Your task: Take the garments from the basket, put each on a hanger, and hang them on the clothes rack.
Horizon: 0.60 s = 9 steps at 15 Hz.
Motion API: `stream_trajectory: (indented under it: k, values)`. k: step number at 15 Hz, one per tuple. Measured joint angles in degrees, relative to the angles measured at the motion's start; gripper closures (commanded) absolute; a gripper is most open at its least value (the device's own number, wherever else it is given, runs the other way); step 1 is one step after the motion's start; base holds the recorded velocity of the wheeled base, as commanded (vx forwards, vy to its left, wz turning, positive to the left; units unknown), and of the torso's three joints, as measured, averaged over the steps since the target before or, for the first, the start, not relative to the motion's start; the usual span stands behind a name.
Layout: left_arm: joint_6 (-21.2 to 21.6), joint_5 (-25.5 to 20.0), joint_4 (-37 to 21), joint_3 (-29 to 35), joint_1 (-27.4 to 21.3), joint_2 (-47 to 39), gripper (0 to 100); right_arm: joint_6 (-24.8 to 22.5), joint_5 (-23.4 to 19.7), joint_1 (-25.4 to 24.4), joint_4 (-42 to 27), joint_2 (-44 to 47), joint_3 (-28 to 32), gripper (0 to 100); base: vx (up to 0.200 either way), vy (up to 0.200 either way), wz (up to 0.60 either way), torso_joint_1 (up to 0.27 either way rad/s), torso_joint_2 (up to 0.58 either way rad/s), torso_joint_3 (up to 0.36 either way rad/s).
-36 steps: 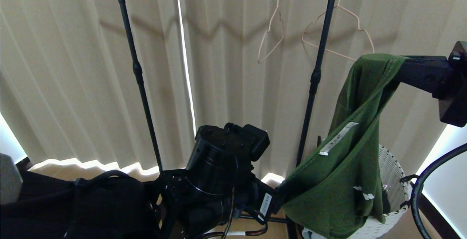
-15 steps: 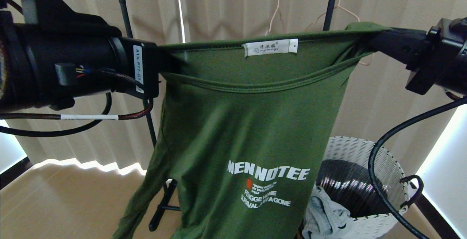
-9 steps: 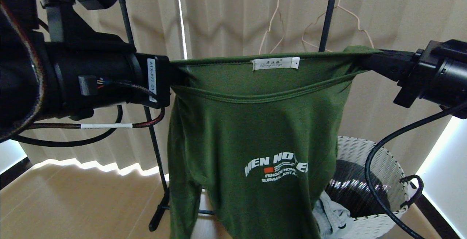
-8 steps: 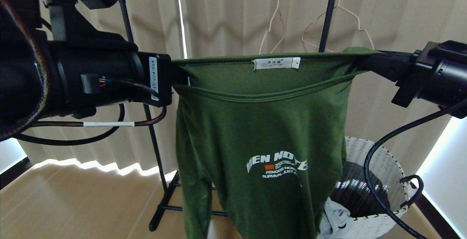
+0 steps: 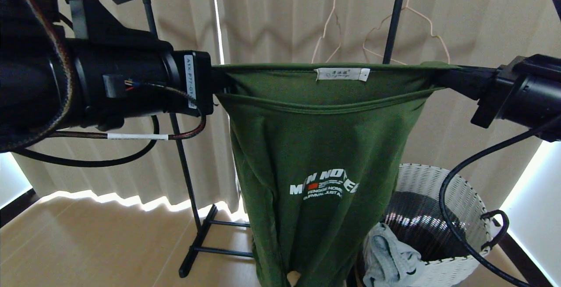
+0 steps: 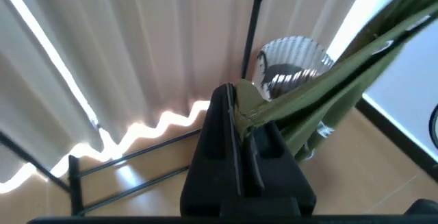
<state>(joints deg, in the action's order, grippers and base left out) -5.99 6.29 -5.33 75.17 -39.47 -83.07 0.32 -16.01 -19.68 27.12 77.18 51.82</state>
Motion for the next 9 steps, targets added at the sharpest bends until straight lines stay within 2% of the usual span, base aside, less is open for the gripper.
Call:
stream_trajectory:
  k: [3, 4, 7, 9]
  values:
    - [-2.74, -0.17, 0.11, 3.28, 0.09, -2.27, 100, 0.34, -0.82, 1.22, -0.11, -4.06, -5.44, 100, 0.0, 0.0, 0.0, 0.0, 0.0, 0.0]
    - [-3.78, -0.16, 0.07, 4.99, 0.06, -3.54, 100, 0.37, -2.38, 1.32, -0.24, -6.07, -7.81, 100, 0.0, 0.0, 0.0, 0.0, 0.0, 0.0]
    - [-4.33, -0.16, -0.66, 10.52, 0.23, -8.02, 100, 1.82, -12.07, 1.4, -1.34, -11.78, -11.95, 100, 0.0, 0.0, 0.0, 0.0, 0.0, 0.0]
    - [-4.41, -0.2, -3.18, 13.28, 0.8, -9.96, 100, 2.5, -15.9, 1.38, -1.51, -12.87, -12.63, 100, 0.0, 0.0, 0.0, 0.0, 0.0, 0.0]
